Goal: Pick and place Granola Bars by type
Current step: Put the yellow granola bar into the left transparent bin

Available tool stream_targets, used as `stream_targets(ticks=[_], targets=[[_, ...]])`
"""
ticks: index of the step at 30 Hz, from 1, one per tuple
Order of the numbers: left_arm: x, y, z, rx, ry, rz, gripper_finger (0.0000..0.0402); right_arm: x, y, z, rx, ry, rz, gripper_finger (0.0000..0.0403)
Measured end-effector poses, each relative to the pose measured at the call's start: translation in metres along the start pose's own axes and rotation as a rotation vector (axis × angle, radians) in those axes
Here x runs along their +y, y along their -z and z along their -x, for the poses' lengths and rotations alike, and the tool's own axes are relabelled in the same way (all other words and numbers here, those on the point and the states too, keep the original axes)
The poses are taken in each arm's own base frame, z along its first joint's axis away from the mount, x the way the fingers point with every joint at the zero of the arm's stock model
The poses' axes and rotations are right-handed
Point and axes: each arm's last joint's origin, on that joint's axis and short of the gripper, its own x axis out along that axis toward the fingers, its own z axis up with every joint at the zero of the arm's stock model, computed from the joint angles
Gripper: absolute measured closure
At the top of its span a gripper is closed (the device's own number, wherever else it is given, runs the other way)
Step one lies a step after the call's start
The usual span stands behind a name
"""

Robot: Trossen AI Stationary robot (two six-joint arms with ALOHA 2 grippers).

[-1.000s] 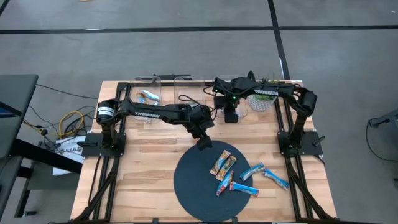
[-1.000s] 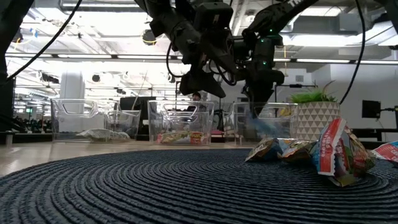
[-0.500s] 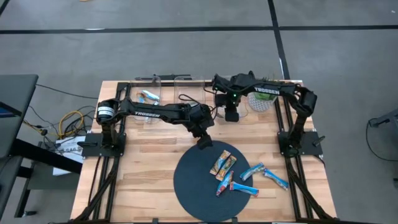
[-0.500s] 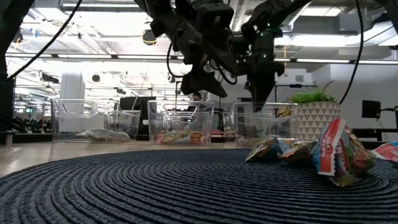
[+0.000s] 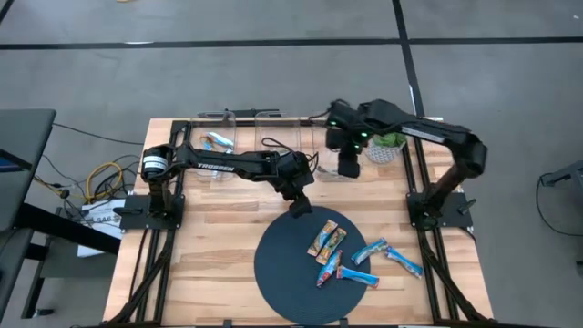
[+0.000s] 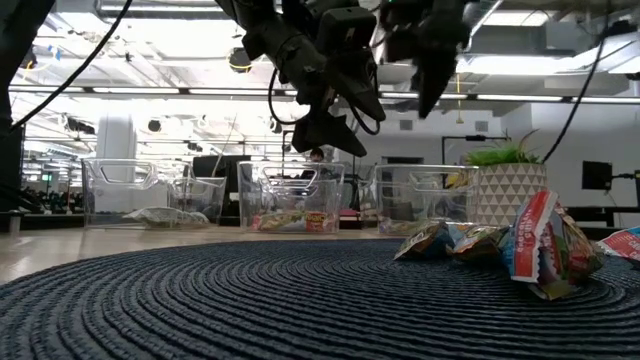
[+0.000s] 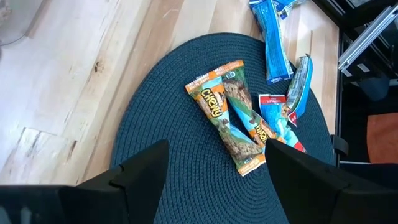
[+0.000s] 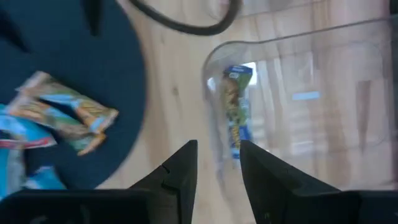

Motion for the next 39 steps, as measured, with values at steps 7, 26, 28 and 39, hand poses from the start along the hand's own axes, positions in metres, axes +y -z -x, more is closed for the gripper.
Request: stream_targets(ticks=[7,26,28,39], targets=[[-0.001,-0.001,0.0,-0.008,0.004,-0.004,0.0141,0.032,0.039,0.024,-0.186,-0.014,-0.178,0.029],[-0.014,0.001,-0.004,0.005,0.084,0.177,0.0141,0.12,0.104,0.018,-0.226,-0.087,-0.269,0.029],[-0.022,0.006,-0.007,0.019,0.093,0.176,0.0141,0.13,0.111,0.015,-0.222,-0.112,-0.238,0.029],[-0.057,0.026,-0.022,-0.057,-0.058,0.205,0.0141,0.169,0.156,-0.007,-0.248,-0.14,-0.169,0.029]])
